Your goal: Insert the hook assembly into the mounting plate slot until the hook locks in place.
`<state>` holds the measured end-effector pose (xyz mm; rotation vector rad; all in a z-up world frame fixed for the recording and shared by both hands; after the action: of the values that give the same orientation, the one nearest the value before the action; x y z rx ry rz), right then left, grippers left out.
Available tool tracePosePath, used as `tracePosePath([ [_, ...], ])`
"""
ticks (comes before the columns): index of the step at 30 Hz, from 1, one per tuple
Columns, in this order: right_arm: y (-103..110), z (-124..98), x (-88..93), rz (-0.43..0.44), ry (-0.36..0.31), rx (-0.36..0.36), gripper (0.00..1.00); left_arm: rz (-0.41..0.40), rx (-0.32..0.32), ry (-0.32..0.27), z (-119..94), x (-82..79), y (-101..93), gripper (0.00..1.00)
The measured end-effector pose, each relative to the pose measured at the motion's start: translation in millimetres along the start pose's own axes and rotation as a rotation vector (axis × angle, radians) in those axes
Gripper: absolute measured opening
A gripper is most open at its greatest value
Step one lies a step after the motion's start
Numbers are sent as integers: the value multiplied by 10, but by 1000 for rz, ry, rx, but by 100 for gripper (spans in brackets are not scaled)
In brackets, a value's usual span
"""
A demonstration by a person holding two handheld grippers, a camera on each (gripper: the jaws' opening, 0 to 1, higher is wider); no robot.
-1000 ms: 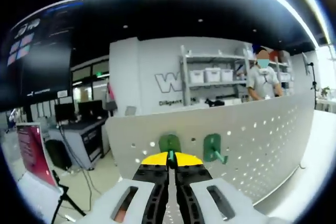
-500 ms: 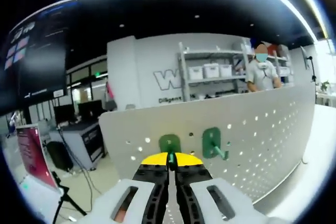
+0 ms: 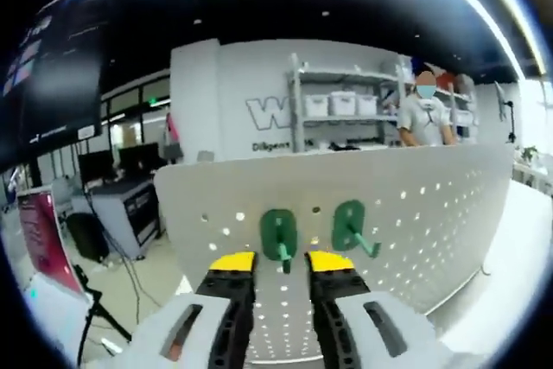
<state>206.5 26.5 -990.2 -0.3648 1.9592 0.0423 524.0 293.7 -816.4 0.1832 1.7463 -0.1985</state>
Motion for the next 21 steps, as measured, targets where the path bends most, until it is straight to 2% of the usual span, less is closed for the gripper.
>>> tracePosePath([
  [3,-10,-7,-7,2,-5,5,21,70,28,16,-40,16,4,31],
  [4,-15,-9,-7,2,-5,7,21,82,27,8,-58,0,14,33],
  [7,-4,-6,-7,2,-5,2,21,83,26,-21,-134,-36,54,51],
  [12,-20,-17,-24,0,-15,11,21,101,45,-11,-273,4,172,60],
  [14,-43,-28,-42,8,-25,20,21,88,61,15,-417,92,133,65],
  [16,-57,-38,-56,16,-34,25,21,82,104,30,-506,187,141,68],
  [17,-63,-40,-53,14,-33,30,21,64,111,53,-587,277,153,69],
  [19,-68,-43,-57,15,-37,33,21,-23,142,99,-731,471,112,75],
  [21,-70,-46,-57,14,-37,35,21,-52,168,131,-864,619,46,80],
])
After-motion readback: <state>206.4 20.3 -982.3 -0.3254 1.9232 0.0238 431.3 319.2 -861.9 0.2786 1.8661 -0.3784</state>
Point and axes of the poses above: the point that each gripper's makers call its tool centre point, and the gripper's own axes: z roughly forward along the fingers, y roughly to its left, x roughly out of its underside, the point moved 3 cm from there along -z, roughly backward along the fingers
